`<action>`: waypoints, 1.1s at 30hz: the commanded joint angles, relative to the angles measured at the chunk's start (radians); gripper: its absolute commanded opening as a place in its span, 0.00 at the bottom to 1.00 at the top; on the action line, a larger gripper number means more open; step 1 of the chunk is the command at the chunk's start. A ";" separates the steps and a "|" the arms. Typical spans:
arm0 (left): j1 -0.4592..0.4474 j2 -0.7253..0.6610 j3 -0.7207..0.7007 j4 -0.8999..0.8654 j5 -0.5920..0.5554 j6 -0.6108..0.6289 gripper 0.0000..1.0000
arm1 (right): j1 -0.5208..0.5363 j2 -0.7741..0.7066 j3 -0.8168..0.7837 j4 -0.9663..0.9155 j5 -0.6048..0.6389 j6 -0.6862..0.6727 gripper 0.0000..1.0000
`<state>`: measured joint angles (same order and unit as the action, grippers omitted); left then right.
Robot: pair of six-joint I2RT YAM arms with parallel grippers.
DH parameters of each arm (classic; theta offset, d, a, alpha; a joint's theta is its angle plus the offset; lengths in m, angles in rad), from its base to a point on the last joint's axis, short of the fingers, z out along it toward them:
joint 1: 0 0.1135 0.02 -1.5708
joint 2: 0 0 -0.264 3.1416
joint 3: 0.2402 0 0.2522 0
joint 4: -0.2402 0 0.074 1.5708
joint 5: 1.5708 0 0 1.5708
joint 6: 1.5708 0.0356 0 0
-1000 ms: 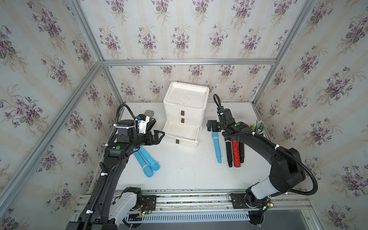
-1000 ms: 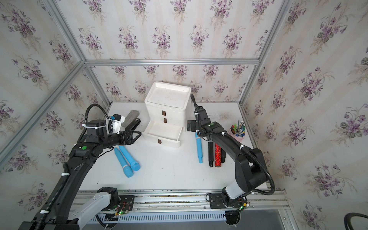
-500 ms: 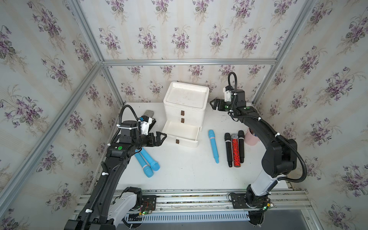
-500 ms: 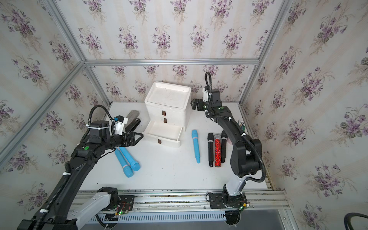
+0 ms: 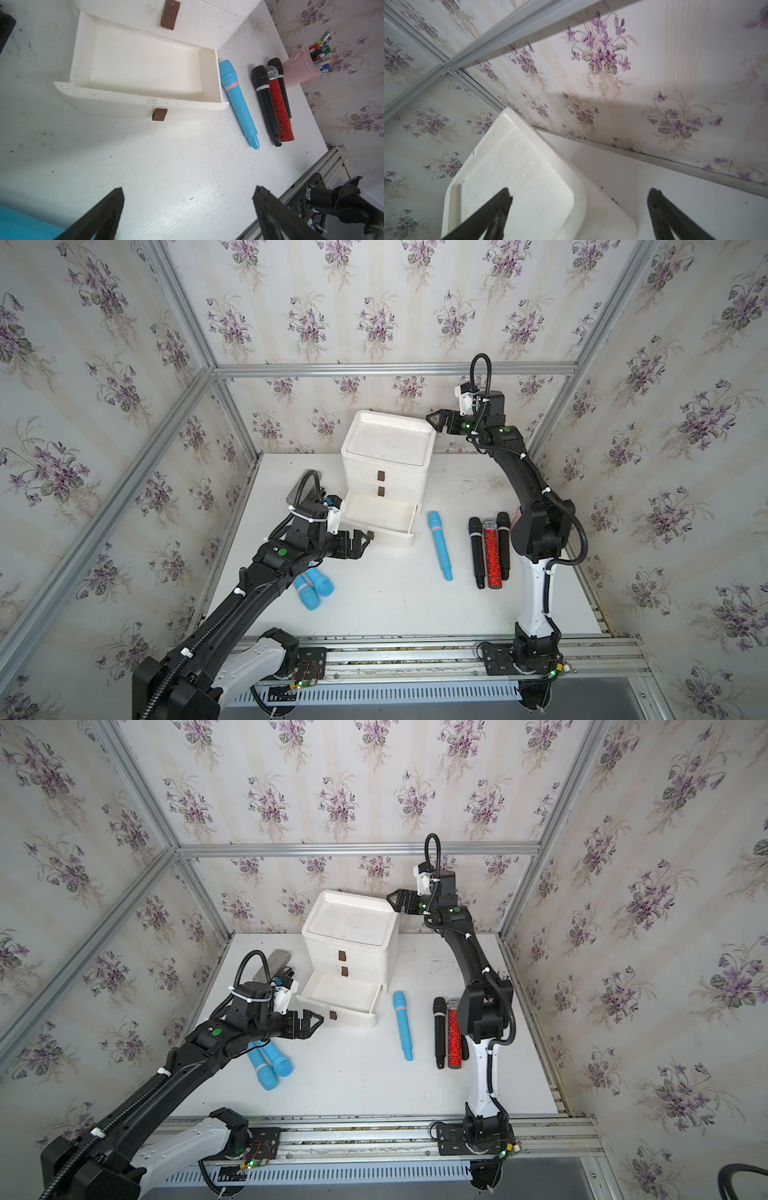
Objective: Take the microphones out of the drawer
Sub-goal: Close the drawer of the storage box.
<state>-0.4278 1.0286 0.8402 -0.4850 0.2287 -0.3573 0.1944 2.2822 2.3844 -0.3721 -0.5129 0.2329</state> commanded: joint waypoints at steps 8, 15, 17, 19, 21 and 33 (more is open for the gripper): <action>-0.039 0.069 -0.158 0.274 -0.143 -0.051 0.99 | -0.019 0.382 0.586 -0.242 -0.226 0.061 0.97; -0.041 0.156 -0.218 0.416 -0.178 -0.022 0.99 | -0.012 0.400 0.587 -0.258 -0.311 0.058 0.96; -0.041 0.183 -0.235 0.477 -0.186 -0.013 0.99 | -0.011 0.399 0.586 -0.282 -0.323 0.043 0.96; -0.042 0.226 -0.243 0.533 -0.184 -0.006 0.99 | -0.006 0.395 0.578 -0.308 -0.337 0.023 0.96; -0.041 0.275 -0.246 0.594 -0.181 0.006 0.99 | -0.001 0.386 0.562 -0.324 -0.341 0.008 0.95; -0.045 0.527 -0.195 0.776 -0.199 0.041 0.99 | 0.021 0.357 0.490 -0.382 -0.338 -0.035 0.95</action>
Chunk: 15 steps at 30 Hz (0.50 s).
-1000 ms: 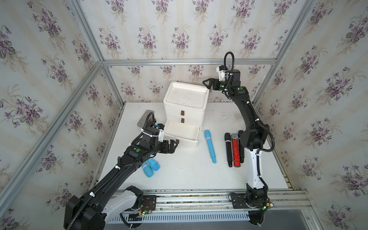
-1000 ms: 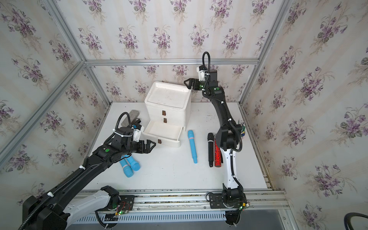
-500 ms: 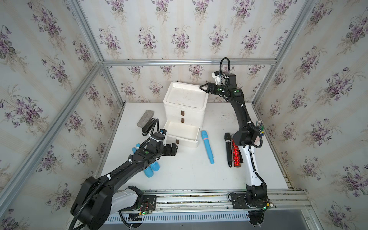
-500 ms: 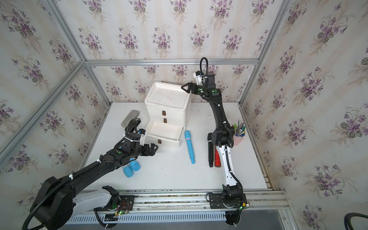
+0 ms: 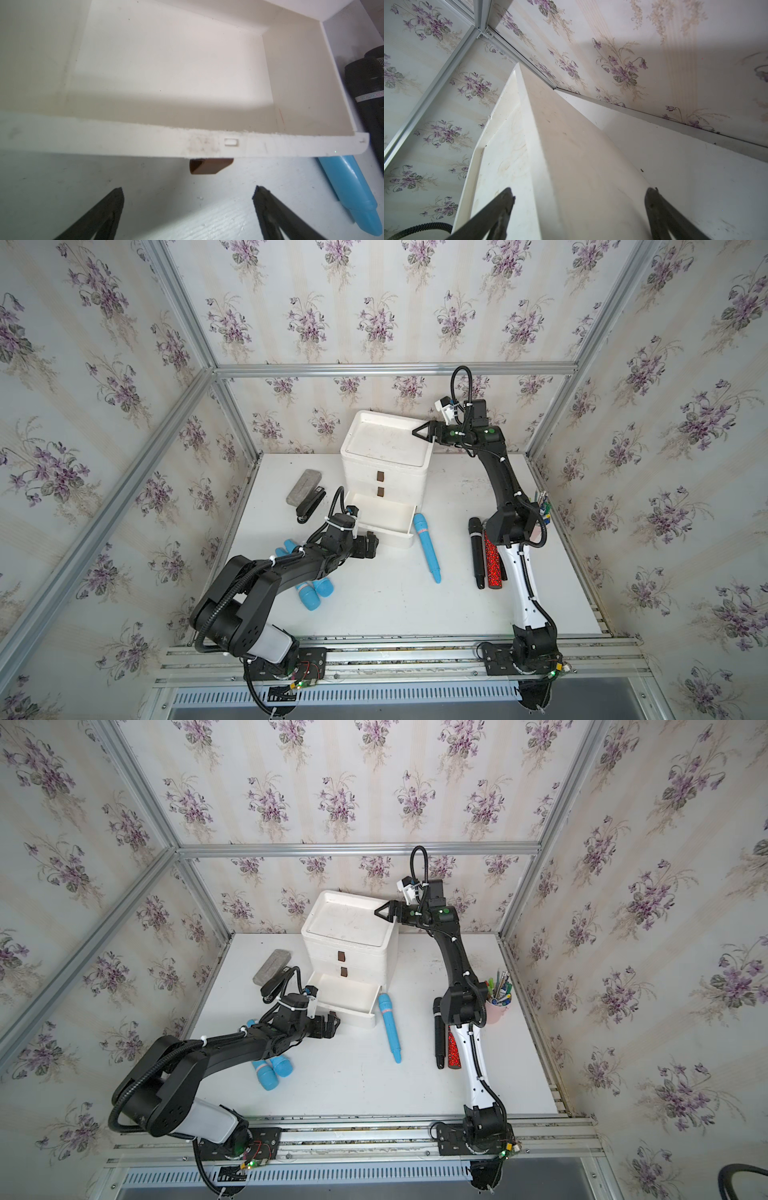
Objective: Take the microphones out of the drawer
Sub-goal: Close the drawer of the storage box.
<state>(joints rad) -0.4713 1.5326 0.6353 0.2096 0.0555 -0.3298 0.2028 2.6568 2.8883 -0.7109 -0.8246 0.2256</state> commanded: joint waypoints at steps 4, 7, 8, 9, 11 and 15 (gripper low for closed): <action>-0.009 0.068 0.020 0.116 -0.026 0.015 0.99 | 0.024 -0.030 -0.041 -0.063 -0.022 -0.053 0.95; -0.023 0.093 0.033 0.131 -0.042 0.017 0.99 | 0.028 -0.034 -0.046 -0.070 -0.022 -0.061 0.94; -0.028 0.096 0.038 0.131 -0.050 0.020 0.99 | 0.028 -0.035 -0.046 -0.072 -0.019 -0.062 0.94; -0.033 0.099 0.042 0.133 -0.059 0.022 0.99 | 0.029 -0.036 -0.049 -0.076 -0.017 -0.064 0.94; -0.038 0.101 0.049 0.133 -0.073 0.025 0.99 | 0.029 -0.040 -0.055 -0.081 -0.017 -0.069 0.94; -0.038 0.111 0.070 0.131 -0.103 0.046 0.99 | 0.031 -0.053 -0.070 -0.088 -0.020 -0.083 0.93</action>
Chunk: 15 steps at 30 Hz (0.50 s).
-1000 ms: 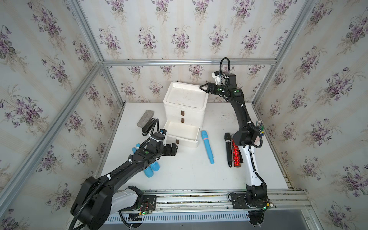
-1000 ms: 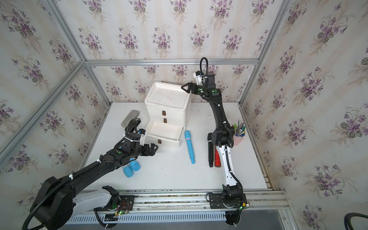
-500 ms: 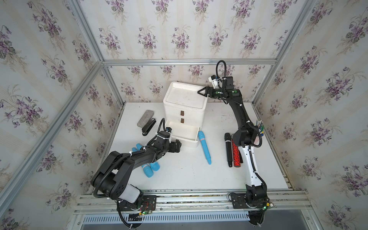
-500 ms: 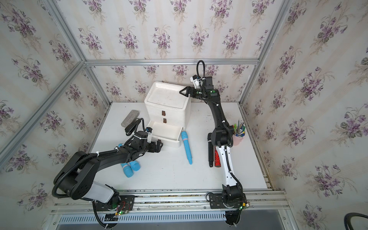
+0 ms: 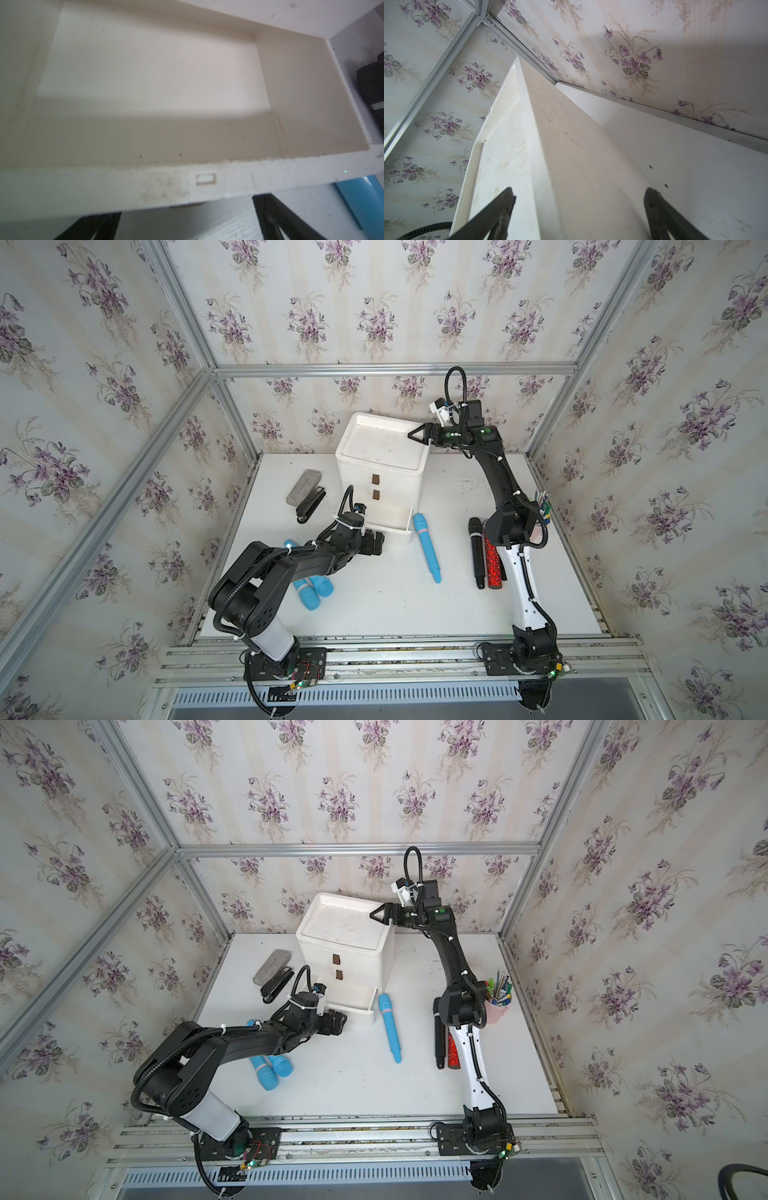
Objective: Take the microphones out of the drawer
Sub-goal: Close the drawer of the storage box.
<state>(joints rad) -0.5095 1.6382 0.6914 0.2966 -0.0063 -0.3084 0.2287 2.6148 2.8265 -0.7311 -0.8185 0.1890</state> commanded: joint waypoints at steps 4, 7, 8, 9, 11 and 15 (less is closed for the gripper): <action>0.000 0.036 0.046 0.048 -0.049 0.039 0.99 | 0.006 -0.018 -0.014 -0.070 -0.028 -0.049 0.93; 0.000 0.047 0.050 0.082 -0.058 0.044 0.99 | 0.008 -0.021 -0.020 -0.072 -0.028 -0.052 0.93; 0.001 0.049 0.052 0.089 -0.059 0.047 0.99 | 0.008 -0.025 -0.022 -0.071 -0.028 -0.052 0.93; 0.000 0.049 0.054 0.098 -0.064 0.052 0.99 | 0.008 -0.027 -0.025 -0.072 -0.026 -0.054 0.93; 0.000 0.054 0.054 0.121 -0.069 0.064 0.99 | 0.008 -0.032 -0.034 -0.069 -0.028 -0.056 0.93; 0.000 0.075 0.064 0.162 -0.084 0.085 0.99 | 0.008 -0.036 -0.042 -0.071 -0.028 -0.060 0.93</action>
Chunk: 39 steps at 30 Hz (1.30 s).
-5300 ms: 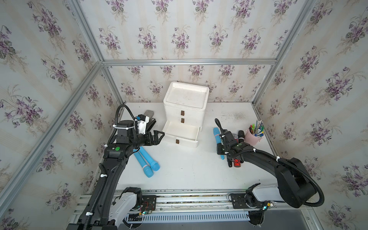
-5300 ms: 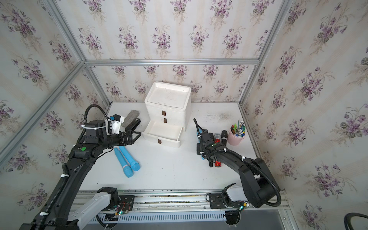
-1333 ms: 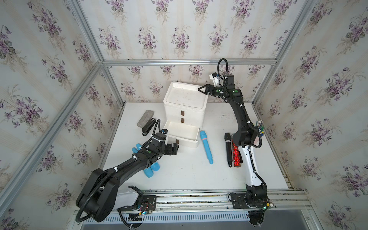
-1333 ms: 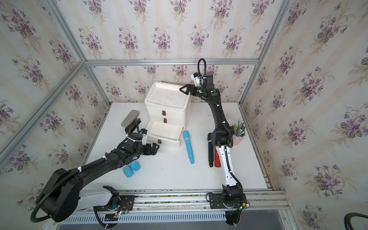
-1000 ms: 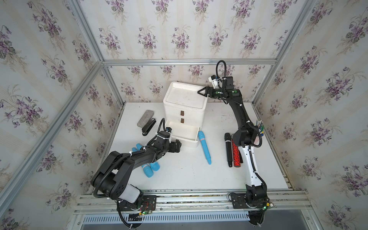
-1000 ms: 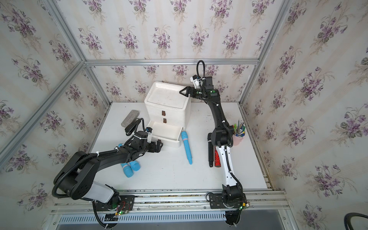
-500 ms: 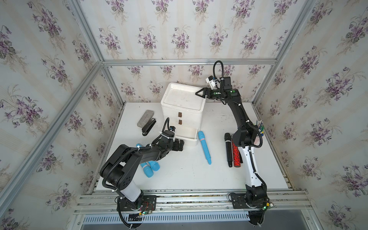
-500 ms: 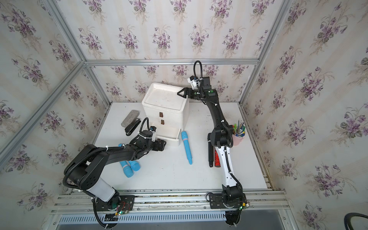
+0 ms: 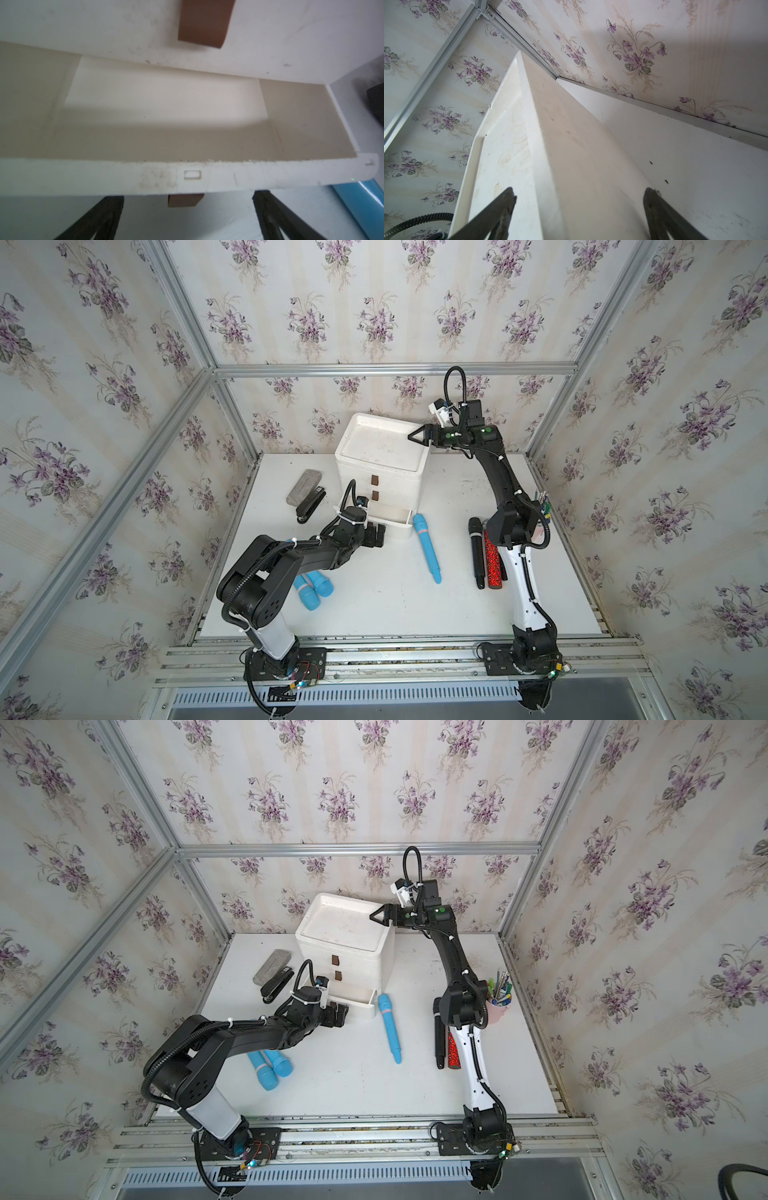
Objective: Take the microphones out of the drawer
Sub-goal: Close the drawer of the storage box.
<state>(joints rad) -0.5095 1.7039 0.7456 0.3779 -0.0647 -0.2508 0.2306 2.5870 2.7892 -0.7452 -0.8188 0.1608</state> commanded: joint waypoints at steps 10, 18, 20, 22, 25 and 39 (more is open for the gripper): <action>0.000 0.091 0.024 0.213 -0.052 -0.004 0.99 | 0.007 -0.035 -0.048 -0.048 -0.031 -0.044 0.92; -0.005 0.131 -0.002 0.329 -0.089 -0.065 0.99 | 0.008 -0.042 -0.063 -0.048 -0.042 -0.049 0.92; -0.010 0.131 -0.014 0.352 -0.112 -0.094 0.99 | 0.007 -0.044 -0.068 -0.044 -0.045 -0.048 0.92; -0.016 0.132 -0.014 0.351 -0.143 -0.119 0.99 | 0.007 -0.044 -0.068 -0.043 -0.046 -0.047 0.92; -0.026 0.141 -0.002 0.341 -0.178 -0.162 0.99 | 0.007 -0.044 -0.068 -0.043 -0.049 -0.047 0.91; -0.053 0.195 0.088 0.309 -0.241 -0.318 0.99 | 0.009 -0.042 -0.068 -0.051 -0.057 -0.058 0.91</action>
<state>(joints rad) -0.5621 1.8870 0.8196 0.6643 -0.2848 -0.5198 0.2337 2.5515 2.7251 -0.7330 -0.8295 0.1444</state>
